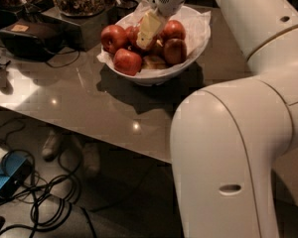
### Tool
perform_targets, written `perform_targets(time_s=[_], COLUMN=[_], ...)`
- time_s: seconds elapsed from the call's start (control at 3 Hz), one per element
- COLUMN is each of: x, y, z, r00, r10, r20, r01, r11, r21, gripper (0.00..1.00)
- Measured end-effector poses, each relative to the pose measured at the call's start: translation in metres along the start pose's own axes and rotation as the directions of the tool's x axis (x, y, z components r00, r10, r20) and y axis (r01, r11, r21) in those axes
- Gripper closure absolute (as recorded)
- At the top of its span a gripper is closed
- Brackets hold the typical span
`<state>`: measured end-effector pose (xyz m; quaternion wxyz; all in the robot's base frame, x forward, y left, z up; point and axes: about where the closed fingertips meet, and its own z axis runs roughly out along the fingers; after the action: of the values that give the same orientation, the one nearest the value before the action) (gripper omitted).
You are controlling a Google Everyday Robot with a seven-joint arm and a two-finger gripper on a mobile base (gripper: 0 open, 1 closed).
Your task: Pick apple from white bowl
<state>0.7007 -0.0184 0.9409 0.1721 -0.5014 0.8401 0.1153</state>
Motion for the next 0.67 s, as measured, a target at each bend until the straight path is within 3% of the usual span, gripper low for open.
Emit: perform_targets(time_s=[0.67], x=[-0.017], y=[0.023], z=[-0.037], r00=[0.997], r10=[-0.012], r20=[0.080], r01=[0.009], r11=[0.9989], r21=[0.047], gripper=[1.00])
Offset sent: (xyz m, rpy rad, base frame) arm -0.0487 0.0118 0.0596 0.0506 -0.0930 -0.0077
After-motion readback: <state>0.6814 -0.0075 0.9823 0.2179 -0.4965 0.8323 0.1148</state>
